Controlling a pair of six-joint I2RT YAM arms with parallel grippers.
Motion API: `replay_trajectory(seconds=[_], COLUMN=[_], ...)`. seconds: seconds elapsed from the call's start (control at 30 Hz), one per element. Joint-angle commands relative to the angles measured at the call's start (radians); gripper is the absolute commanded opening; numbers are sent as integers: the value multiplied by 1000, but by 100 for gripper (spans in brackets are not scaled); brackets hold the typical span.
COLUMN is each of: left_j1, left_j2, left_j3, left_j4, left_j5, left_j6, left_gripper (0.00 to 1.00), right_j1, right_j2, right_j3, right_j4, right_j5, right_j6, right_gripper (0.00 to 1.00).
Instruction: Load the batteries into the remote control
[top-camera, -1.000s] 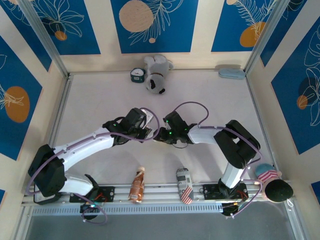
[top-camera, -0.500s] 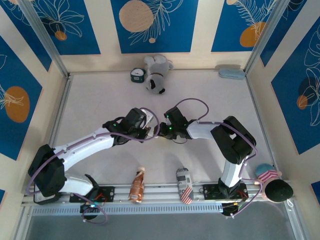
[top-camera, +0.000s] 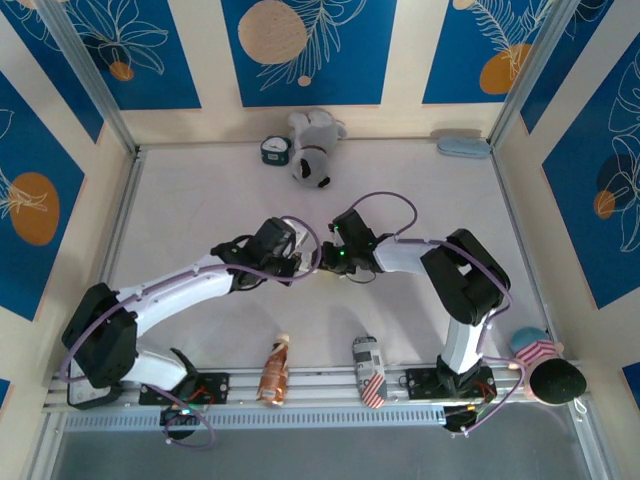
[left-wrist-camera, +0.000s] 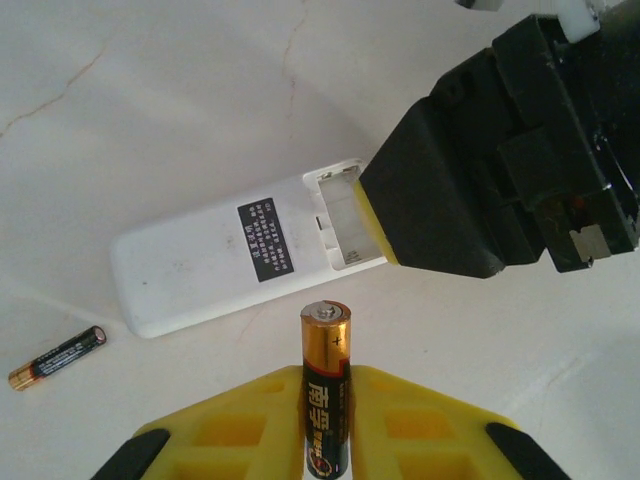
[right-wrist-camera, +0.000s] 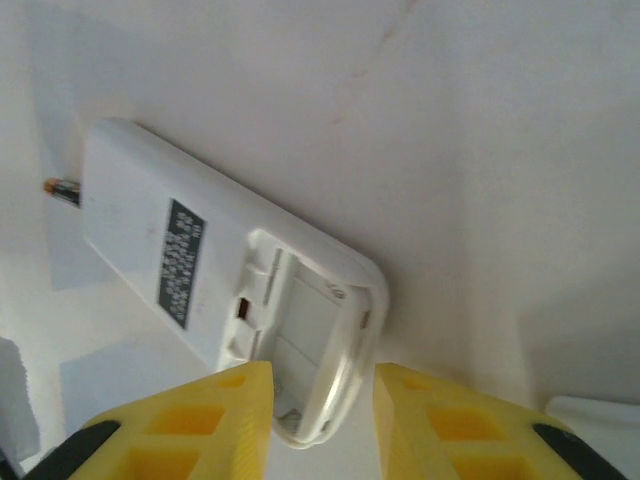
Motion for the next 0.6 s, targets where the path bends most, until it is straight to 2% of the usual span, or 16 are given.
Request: replay_trajectory(seconds=[0.0, 0.17, 0.57], left_j1=[8, 9, 7], left_j2=[13, 34, 132], left_j3=[-5, 6, 34], left_j4=[38, 47, 127], left_j5=[17, 22, 41], left_j6=[-38, -51, -120], left_gripper=[17, 17, 17], right_j1=[-3, -6, -13], right_j2=[20, 37, 39], right_j3=[22, 31, 6], right_j4=[-34, -39, -5], right_j5=[-2, 6, -6], right_j6=[-21, -22, -18], right_gripper=[34, 30, 29])
